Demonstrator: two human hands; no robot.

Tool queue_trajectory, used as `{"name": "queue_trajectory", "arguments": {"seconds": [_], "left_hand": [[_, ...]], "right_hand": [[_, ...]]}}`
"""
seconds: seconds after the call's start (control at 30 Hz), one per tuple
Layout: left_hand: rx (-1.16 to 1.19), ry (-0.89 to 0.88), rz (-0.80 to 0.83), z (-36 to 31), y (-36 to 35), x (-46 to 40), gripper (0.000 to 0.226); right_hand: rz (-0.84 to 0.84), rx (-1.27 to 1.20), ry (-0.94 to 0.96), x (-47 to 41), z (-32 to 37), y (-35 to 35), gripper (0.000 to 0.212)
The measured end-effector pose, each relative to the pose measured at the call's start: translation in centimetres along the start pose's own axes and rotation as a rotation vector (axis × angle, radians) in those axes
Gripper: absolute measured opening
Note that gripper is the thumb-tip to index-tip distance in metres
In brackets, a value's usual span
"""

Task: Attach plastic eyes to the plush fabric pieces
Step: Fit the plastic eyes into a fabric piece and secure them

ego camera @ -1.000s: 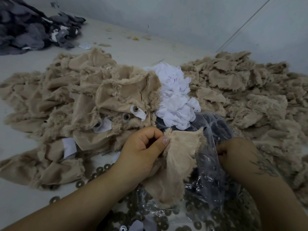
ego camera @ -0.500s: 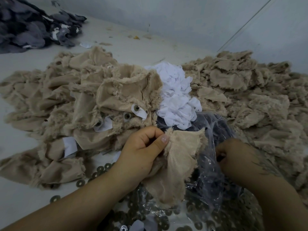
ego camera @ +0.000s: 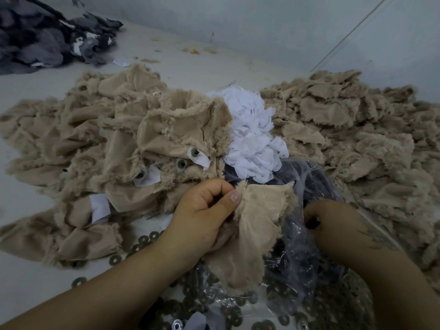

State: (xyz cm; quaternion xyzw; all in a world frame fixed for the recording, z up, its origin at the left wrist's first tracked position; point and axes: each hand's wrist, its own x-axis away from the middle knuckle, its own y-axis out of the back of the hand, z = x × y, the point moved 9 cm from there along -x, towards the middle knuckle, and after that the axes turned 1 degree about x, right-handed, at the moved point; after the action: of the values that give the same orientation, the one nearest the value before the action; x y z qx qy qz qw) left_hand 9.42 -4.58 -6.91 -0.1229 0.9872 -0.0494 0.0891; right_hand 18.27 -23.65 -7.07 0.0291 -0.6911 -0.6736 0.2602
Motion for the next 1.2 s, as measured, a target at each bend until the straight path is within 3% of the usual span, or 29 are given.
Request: {"name": "queue_trajectory", "arguments": {"seconds": [0.17,0.37,0.47,0.53,0.6,0.63,0.7,0.83,0.93,1.0,1.2], "left_hand": [[0.011,0.009,-0.001,0.0,0.0,0.0,0.019],[-0.002,-0.017,0.011,-0.5,-0.1,0.1,0.027],[-0.015,-0.031,0.010,-0.6,0.0,0.1,0.032],[-0.012,-0.049,0.006,-0.9,0.0,0.1,0.033],[-0.006,-0.066,0.005,-1.1,0.0,0.2,0.029],[0.000,-0.068,0.007,-1.2,-0.1,0.2,0.027],[0.011,-0.083,0.016,-1.4,-0.3,0.3,0.026],[0.018,-0.108,0.020,-1.8,-0.4,0.3,0.023],[0.031,-0.086,0.016,-1.5,-0.3,0.5,0.019],[0.011,-0.097,0.032,-1.6,-0.5,0.6,0.018],[-0.105,-0.160,0.041,-2.3,-0.9,0.8,0.016]], "right_hand": [[-0.218,-0.092,-0.021,0.0,-1.5,1.1,0.037],[-0.370,-0.163,-0.100,0.9,-2.0,2.7,0.015],[-0.448,-0.227,-0.081,3.3,-2.0,5.6,0.019],[-0.326,-0.438,0.049,5.0,-0.3,6.2,0.023],[-0.013,-0.609,0.146,5.6,2.4,4.2,0.025],[0.116,-0.646,0.155,5.6,3.5,2.9,0.025],[0.222,-0.654,0.144,5.0,4.5,1.3,0.026],[0.215,-0.757,0.134,3.8,5.3,-0.1,0.030],[0.064,-0.871,0.121,3.0,5.3,0.0,0.016],[-0.037,-0.978,0.135,2.7,5.2,0.5,0.022],[-0.111,-1.232,0.281,3.3,6.7,1.5,0.039]]}}
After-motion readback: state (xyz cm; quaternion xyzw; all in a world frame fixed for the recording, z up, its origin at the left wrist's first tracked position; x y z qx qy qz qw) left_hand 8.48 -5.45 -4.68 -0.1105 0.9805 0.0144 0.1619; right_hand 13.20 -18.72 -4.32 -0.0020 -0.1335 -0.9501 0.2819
